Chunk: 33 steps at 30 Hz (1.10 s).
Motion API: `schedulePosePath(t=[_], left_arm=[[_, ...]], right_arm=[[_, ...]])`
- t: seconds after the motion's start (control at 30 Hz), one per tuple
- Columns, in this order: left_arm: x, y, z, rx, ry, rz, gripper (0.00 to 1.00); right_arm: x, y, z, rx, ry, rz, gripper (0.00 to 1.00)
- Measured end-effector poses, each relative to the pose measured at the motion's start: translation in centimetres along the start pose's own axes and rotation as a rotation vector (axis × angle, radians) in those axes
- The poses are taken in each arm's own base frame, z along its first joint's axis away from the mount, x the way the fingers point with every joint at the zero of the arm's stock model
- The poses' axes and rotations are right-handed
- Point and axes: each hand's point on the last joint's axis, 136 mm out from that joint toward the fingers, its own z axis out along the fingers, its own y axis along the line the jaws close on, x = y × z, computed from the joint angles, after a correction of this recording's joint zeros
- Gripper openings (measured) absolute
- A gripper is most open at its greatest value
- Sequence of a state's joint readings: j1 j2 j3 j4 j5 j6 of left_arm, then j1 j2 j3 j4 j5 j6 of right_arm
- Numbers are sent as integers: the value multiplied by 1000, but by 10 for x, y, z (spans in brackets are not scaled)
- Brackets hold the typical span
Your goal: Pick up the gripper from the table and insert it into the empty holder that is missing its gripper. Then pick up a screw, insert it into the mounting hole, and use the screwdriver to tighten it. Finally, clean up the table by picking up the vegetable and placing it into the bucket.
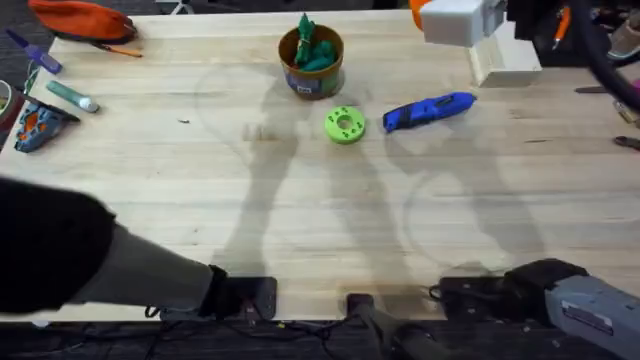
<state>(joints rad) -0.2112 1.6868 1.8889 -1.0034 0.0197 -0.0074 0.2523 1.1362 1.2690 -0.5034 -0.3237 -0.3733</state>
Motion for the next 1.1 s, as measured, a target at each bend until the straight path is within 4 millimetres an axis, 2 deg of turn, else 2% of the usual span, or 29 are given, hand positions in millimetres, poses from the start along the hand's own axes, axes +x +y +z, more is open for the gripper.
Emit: schedulePosePath(t=[0.2, 0.3, 0.43, 0.57, 0.7, 0.83, 1.07, 1.1], left_arm=[[-2, -41, 46, 74, 15, 55, 30], [5, -56, 74, 95, 46, 76, 30], [26, -67, 107, 105, 123, 93, 30], [45, -68, 134, 102, 191, 95, 30], [60, -67, 151, 98, 240, 94, 30], [73, -66, 159, 95, 289, 94, 30], [76, -66, 162, 95, 300, 95, 30], [77, -65, 162, 94, 301, 95, 63]], right_arm=[[0, 0, 0, 0, 0, 0, 991], [0, 0, 0, 0, 0, 0, 991], [0, 0, 0, 0, 0, 0, 991], [0, 0, 0, 0, 0, 0, 991], [0, 0, 0, 0, 0, 0, 991], [0, 0, 0, 0, 0, 0, 992], [0, 0, 0, 0, 0, 0, 991], [0, 0, 0, 0, 0, 0, 992]])
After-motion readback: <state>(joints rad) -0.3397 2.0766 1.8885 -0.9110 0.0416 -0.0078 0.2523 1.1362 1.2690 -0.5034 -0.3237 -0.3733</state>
